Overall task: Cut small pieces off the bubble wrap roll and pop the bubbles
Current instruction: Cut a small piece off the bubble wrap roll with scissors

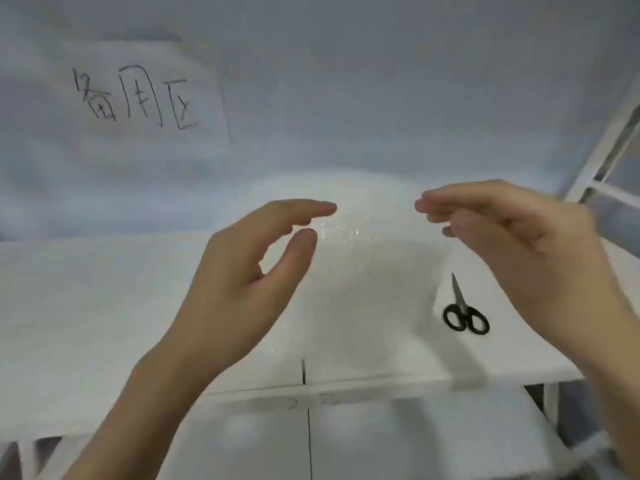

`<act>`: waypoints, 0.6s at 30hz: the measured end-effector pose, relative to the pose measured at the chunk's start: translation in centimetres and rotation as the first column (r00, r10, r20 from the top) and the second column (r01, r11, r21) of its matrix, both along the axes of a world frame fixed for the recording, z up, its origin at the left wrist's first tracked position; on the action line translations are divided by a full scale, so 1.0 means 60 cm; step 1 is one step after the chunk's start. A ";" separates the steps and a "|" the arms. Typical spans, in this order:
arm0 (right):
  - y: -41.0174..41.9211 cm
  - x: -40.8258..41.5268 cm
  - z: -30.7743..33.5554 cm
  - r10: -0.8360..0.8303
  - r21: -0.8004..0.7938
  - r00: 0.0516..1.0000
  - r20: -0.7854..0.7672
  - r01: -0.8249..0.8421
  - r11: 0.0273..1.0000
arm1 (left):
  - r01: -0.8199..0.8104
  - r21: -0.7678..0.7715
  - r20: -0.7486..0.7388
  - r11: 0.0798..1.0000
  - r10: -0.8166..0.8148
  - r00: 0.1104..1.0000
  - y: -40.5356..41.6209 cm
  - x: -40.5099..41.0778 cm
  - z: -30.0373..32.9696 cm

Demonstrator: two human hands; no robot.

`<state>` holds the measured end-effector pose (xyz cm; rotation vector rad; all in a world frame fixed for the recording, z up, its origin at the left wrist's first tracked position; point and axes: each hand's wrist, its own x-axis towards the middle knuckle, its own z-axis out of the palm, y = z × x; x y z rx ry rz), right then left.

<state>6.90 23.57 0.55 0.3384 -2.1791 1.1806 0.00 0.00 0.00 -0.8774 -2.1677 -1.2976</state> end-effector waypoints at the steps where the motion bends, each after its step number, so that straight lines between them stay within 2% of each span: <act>1: -0.003 -0.036 -0.009 -0.054 0.002 0.998 0.016 0.054 0.999 | -0.006 0.009 -0.007 1.000 0.006 1.000 0.003 -0.005 -0.037; 4: 0.030 -0.060 -0.115 -0.301 0.053 0.947 0.115 0.297 0.953 | -0.122 0.024 -0.053 0.992 0.124 0.991 0.004 -0.011 -0.146; 7: 0.075 -0.068 -0.219 -0.536 0.279 0.834 0.132 0.487 0.827 | -0.242 0.091 -0.216 0.966 0.256 0.942 0.005 0.006 -0.226; 8: 0.089 -0.072 -0.244 -0.582 0.348 0.801 0.138 0.511 0.786 | -0.259 0.138 -0.217 0.956 0.284 0.934 0.006 0.012 -0.243; 9: 0.098 -0.076 -0.266 -0.613 0.405 0.776 0.148 0.518 0.754 | -0.262 0.193 -0.178 0.946 0.296 0.939 0.007 0.018 -0.259; 11: 0.104 -0.078 -0.296 -0.626 0.474 0.762 0.165 0.495 0.728 | -0.256 0.272 -0.005 0.928 0.267 0.964 0.013 0.032 -0.283; 13: 0.100 -0.077 -0.302 -0.618 0.486 0.772 0.146 0.488 0.725 | -0.248 0.266 0.168 0.931 0.209 0.963 0.019 0.037 -0.294; 18: 0.092 -0.075 -0.277 -0.683 0.457 0.718 0.136 0.566 0.686 | -0.202 0.301 0.345 0.932 0.091 0.934 0.018 0.032 -0.291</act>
